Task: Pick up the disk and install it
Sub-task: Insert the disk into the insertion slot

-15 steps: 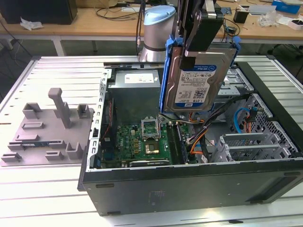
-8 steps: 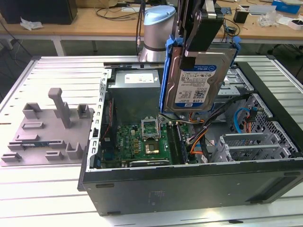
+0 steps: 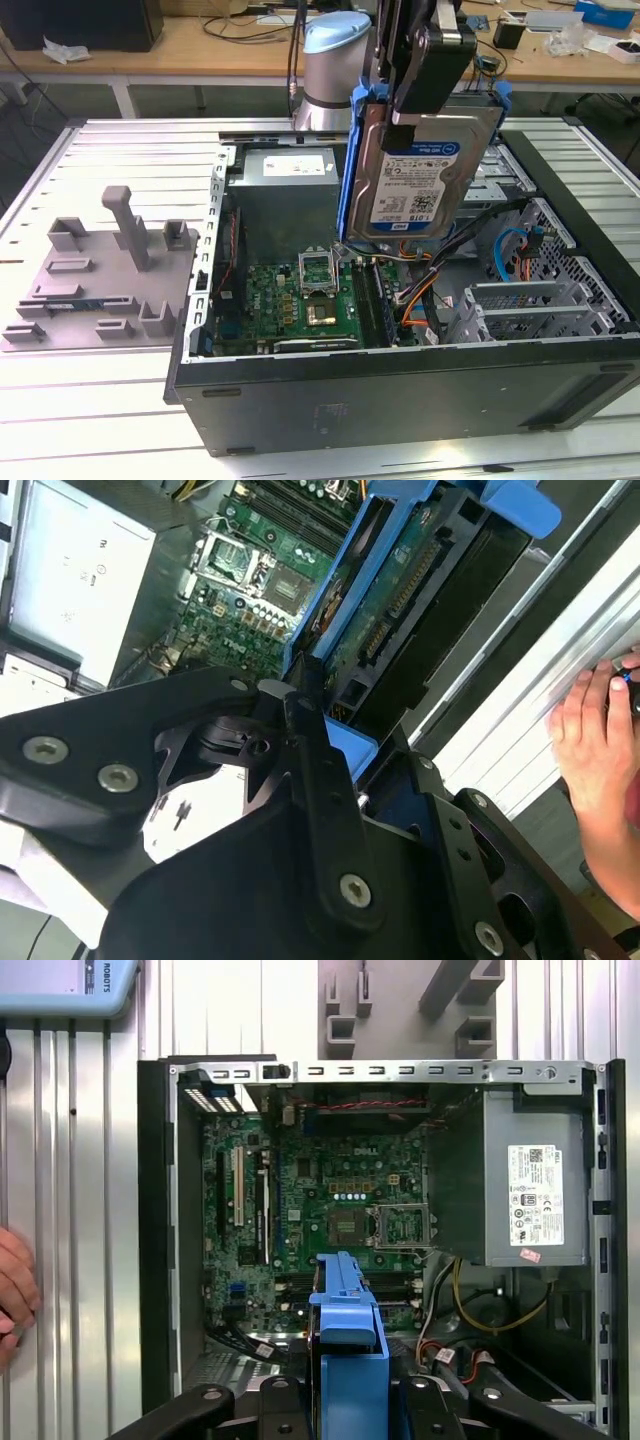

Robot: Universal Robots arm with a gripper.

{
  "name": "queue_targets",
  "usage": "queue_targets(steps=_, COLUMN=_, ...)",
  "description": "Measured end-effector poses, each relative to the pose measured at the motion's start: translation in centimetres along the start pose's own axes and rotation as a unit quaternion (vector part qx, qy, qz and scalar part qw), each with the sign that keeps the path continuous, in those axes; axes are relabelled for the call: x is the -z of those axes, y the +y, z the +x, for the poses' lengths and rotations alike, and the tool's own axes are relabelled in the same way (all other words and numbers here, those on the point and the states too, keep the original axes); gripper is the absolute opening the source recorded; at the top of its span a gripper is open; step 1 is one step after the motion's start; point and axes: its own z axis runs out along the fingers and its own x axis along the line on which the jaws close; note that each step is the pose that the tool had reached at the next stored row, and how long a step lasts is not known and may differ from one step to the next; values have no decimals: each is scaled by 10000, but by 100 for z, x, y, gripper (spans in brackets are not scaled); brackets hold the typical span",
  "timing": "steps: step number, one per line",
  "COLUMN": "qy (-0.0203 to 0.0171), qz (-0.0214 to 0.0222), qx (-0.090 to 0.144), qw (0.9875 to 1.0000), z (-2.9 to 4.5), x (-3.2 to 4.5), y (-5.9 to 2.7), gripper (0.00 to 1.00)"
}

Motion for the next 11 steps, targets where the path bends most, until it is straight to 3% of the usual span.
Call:
queue_targets(steps=4, qy=0, qz=0, qx=0, qw=10000, z=58, x=1, y=-32, gripper=36)
queue_targets(steps=11, qy=0, qz=0, qx=0, qw=10000, z=180, x=4, y=-174, gripper=36)
